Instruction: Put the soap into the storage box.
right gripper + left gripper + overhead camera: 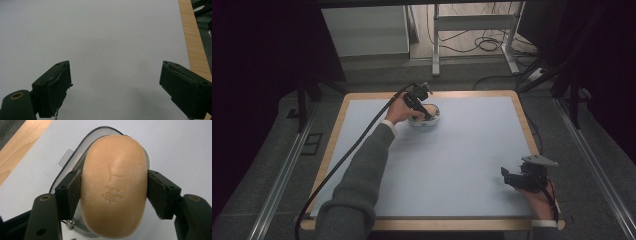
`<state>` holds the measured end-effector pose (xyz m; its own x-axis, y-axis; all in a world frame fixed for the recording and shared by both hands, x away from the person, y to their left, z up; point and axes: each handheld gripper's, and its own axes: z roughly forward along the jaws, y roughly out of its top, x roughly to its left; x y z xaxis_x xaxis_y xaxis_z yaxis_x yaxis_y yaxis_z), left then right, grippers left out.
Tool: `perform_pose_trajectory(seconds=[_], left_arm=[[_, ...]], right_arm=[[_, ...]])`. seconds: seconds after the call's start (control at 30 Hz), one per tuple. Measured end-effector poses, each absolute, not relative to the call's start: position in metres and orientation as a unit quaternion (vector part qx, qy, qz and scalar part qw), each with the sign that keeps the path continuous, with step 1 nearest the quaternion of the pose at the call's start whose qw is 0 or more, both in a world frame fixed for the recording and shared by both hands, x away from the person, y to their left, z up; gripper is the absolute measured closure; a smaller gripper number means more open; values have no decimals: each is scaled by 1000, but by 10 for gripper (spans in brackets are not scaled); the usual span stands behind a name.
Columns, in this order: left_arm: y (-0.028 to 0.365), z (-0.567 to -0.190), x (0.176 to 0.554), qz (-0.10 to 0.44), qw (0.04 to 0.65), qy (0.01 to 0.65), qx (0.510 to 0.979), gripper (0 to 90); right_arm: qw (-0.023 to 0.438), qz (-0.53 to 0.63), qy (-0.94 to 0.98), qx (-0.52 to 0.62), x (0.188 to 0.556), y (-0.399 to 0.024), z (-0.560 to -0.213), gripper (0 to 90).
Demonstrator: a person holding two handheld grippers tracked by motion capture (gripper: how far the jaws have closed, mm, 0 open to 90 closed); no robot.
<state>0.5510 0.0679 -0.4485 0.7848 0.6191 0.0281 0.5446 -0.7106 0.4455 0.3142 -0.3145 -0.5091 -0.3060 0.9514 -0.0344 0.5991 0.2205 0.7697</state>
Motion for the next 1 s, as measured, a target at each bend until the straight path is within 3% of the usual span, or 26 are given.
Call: perform_pose_trajectory(seconds=[0.47,1.0], left_arm=[[67,-461,553,83,207,317,922,322],[80,-444,525,92,259,318,907,283]], right_arm=[[263,333,736,528,314,-315,-509,101],[262,332,739,524,314,-313,-510,101]])
